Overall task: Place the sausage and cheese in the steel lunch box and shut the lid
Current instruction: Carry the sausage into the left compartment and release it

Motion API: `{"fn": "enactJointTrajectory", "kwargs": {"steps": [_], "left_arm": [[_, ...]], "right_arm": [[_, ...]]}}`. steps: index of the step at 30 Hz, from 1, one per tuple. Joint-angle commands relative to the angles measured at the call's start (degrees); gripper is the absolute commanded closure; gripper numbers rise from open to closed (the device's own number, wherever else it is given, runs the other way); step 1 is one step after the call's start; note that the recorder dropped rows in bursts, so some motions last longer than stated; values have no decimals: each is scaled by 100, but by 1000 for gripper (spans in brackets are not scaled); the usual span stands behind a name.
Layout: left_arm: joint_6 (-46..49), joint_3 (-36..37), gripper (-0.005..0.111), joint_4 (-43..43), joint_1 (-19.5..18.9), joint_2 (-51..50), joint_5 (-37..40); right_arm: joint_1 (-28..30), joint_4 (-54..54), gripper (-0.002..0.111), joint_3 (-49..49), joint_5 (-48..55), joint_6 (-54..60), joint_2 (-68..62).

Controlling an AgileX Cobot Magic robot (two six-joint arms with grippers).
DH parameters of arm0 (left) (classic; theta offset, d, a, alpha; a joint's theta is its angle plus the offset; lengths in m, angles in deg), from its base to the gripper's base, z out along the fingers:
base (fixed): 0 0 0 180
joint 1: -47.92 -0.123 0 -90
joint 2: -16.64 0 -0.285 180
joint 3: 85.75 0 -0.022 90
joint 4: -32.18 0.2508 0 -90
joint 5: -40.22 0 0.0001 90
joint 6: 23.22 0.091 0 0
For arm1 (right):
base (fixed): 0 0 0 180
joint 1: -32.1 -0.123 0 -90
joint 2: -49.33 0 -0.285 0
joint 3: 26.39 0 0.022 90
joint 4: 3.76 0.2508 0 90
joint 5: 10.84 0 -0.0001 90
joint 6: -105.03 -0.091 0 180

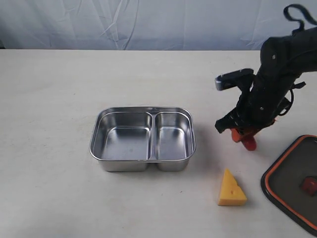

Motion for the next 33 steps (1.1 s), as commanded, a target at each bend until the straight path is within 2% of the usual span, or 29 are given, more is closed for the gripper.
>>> {"fn": "enactJointTrajectory", "kwargs": {"steps": [1,6,12,21,26,33], "left_arm": [[-25,28,107,62,37,23,-79],[-25,28,107,74,37,23,-79],[-25,28,107,74,37,23,-79],[-25,28,107,74,37,23,-79],[-25,28,107,74,37,23,-79],[-25,28,107,85,37,23,-79]], "right_arm": [[-160,581,108,3,134,136,878],[-829,775,108,16,-168,295,1439],[-1503,896,108,496,-231,295,941],[-1683,994,108,1668,-12,-27,-65],[-1976,2059,108,2020,81,951,-540],[-2368,2013,108,2419,93,1007,-1230]]}}
